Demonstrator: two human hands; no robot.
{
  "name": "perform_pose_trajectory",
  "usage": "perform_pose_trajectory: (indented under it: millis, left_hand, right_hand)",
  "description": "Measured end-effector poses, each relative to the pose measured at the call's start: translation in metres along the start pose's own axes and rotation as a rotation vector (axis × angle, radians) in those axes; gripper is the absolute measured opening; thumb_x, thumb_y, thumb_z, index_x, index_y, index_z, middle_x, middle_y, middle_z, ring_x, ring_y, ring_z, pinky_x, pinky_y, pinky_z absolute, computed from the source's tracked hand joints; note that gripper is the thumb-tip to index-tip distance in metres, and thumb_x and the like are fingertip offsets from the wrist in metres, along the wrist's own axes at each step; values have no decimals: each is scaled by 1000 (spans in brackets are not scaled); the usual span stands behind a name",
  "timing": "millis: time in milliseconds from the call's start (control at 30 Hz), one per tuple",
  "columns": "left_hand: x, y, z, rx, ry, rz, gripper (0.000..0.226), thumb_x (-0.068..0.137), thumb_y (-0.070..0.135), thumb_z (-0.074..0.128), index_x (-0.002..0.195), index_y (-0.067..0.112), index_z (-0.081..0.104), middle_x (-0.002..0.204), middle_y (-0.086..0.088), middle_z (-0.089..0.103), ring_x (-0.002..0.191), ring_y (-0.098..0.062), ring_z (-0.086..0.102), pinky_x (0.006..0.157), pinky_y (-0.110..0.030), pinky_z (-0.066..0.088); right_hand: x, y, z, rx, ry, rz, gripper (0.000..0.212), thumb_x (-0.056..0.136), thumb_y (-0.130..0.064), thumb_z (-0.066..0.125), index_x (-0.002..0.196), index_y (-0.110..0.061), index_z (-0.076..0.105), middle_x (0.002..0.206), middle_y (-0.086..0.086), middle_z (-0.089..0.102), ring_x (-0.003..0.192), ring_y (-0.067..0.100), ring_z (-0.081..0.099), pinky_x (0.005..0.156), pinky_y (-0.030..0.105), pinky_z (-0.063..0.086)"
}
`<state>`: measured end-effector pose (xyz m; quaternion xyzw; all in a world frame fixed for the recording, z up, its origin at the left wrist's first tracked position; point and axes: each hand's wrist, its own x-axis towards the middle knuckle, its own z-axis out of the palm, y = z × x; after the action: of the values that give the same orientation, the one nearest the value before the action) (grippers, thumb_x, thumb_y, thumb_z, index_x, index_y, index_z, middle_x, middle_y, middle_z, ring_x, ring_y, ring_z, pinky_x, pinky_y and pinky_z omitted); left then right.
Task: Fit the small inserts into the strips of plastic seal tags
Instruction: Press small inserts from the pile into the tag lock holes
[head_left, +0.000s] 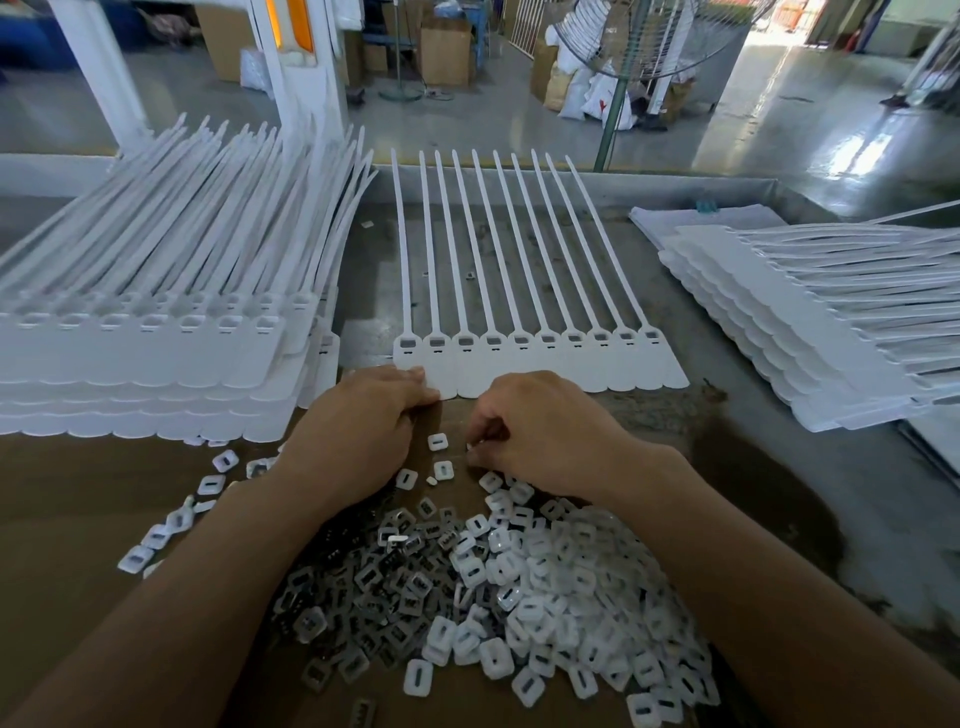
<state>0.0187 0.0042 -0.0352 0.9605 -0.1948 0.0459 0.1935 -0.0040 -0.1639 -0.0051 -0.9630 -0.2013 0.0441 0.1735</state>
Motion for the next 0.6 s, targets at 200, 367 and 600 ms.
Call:
perform_pose_trajectory:
  millis: [200,367,600]
  left_hand:
    - [-1,0,0,12,-12,0,43,90,9,39,127,27,51,141,9,40,132,-10,30,107,-25,20]
    - [0,1,-1,-8,-16,16,43,90,8,39,127,25,52,141,8,40,132,-9,30,107,-22,17]
    - [-3,0,-1,-65,20,33,43,88,5,41,125,23,55,139,5,44,130,-9,34,104,-20,20]
  right_hand:
    - [0,6,0,77,21,-17,11,84,-23,62,90,-21,71,88,-9,65,81,5,55,77,23,45]
    - [6,14,-6,188,142,43,10,85,-14,62,87,-19,70,78,-12,64,73,-1,56,72,12,45]
    - [33,12,-17,295,190,103,13,88,-12,59,79,-22,56,70,-15,56,75,4,61,67,12,44]
